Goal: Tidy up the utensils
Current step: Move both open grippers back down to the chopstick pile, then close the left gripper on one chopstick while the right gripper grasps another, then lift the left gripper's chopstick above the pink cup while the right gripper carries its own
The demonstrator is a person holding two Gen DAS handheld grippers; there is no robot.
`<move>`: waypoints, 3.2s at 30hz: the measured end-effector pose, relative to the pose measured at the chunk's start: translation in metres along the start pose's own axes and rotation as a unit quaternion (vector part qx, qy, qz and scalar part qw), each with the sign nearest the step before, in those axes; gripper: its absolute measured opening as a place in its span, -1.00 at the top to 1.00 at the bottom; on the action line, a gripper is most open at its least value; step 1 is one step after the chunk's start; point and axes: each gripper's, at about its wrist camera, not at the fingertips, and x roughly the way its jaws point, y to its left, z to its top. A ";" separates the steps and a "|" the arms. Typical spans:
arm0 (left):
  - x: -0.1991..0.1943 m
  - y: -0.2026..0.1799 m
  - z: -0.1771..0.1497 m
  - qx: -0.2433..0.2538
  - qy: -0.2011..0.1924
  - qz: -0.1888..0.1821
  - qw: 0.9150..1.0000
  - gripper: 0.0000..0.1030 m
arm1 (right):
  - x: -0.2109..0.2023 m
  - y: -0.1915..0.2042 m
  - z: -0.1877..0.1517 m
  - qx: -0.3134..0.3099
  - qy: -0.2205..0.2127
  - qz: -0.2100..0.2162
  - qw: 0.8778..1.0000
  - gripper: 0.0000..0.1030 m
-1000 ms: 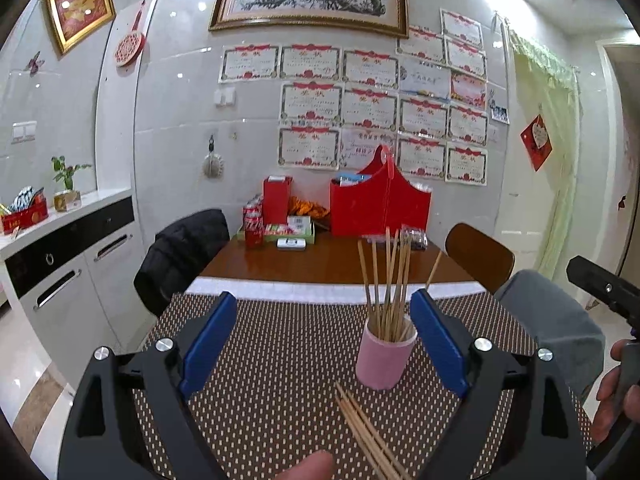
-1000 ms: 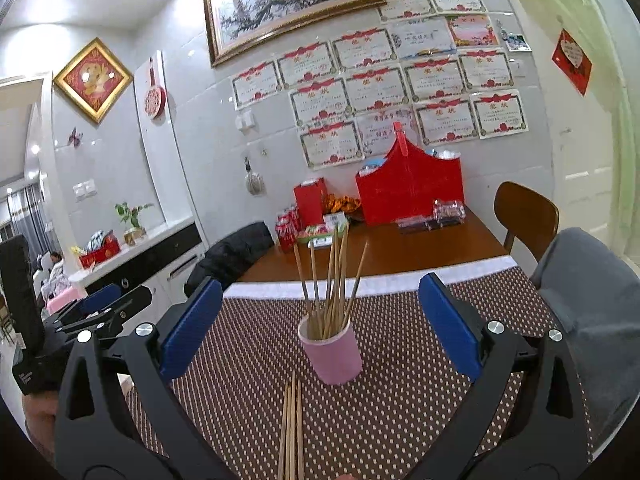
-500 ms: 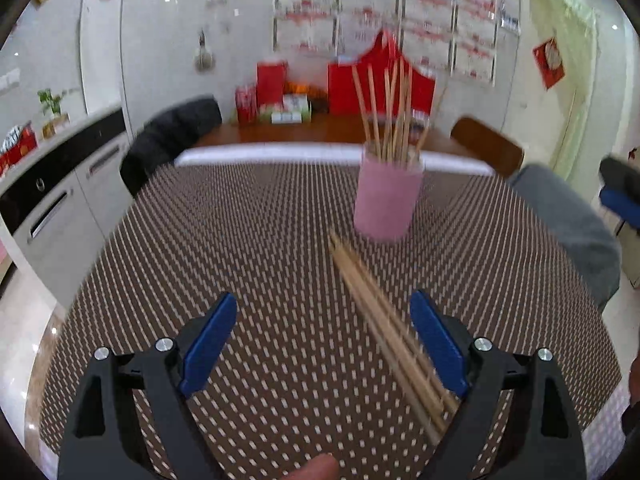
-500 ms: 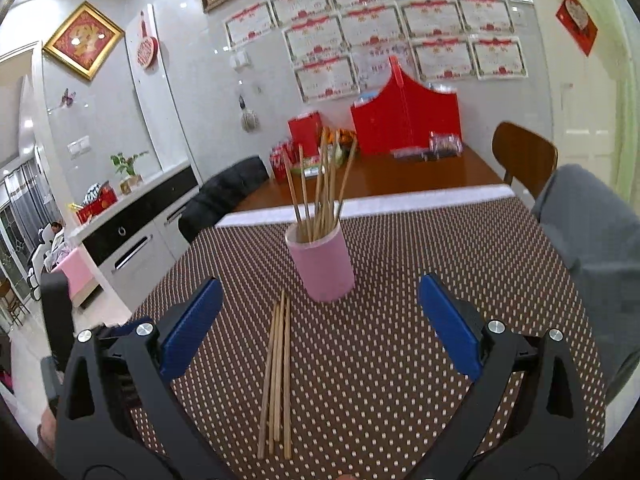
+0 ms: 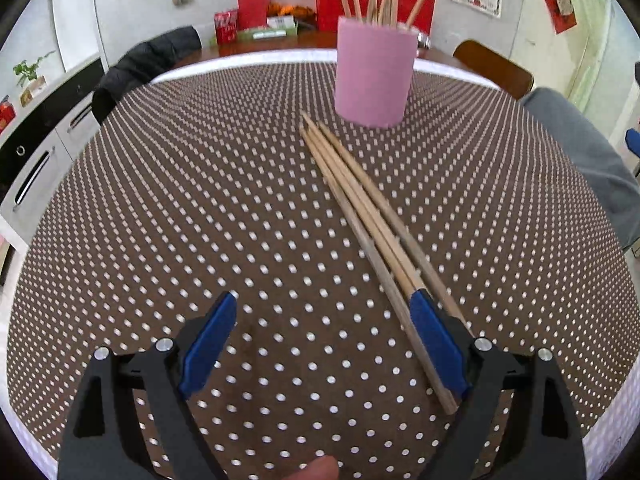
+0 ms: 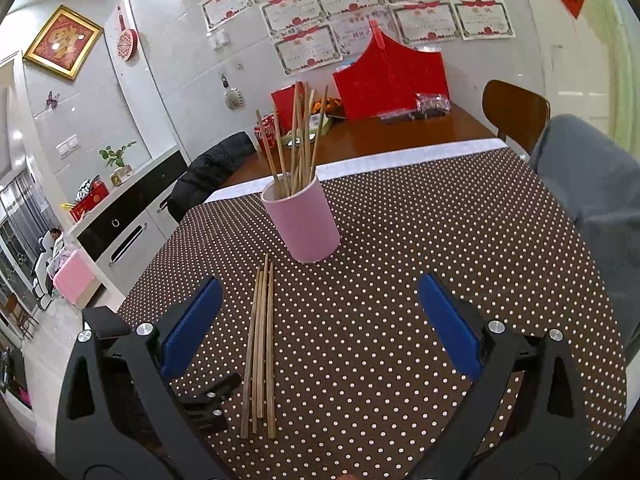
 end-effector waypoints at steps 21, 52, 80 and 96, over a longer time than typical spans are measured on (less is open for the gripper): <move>-0.001 0.024 0.006 -0.044 -0.014 -0.021 0.999 -0.73 | 0.027 -0.010 -0.014 0.003 0.046 0.005 0.999 -0.88; 0.017 0.052 0.007 -0.006 -0.012 0.028 1.000 -0.75 | 0.134 0.046 -0.062 -0.160 0.207 -0.023 0.965 -0.50; 0.063 0.053 0.093 0.050 0.003 -0.013 0.999 0.56 | 0.208 0.092 -0.029 -0.222 0.217 -0.001 0.950 0.88; 0.002 0.079 0.079 -0.026 -0.091 -0.065 0.993 0.90 | 0.134 0.055 -0.016 -0.090 0.112 0.104 0.984 0.88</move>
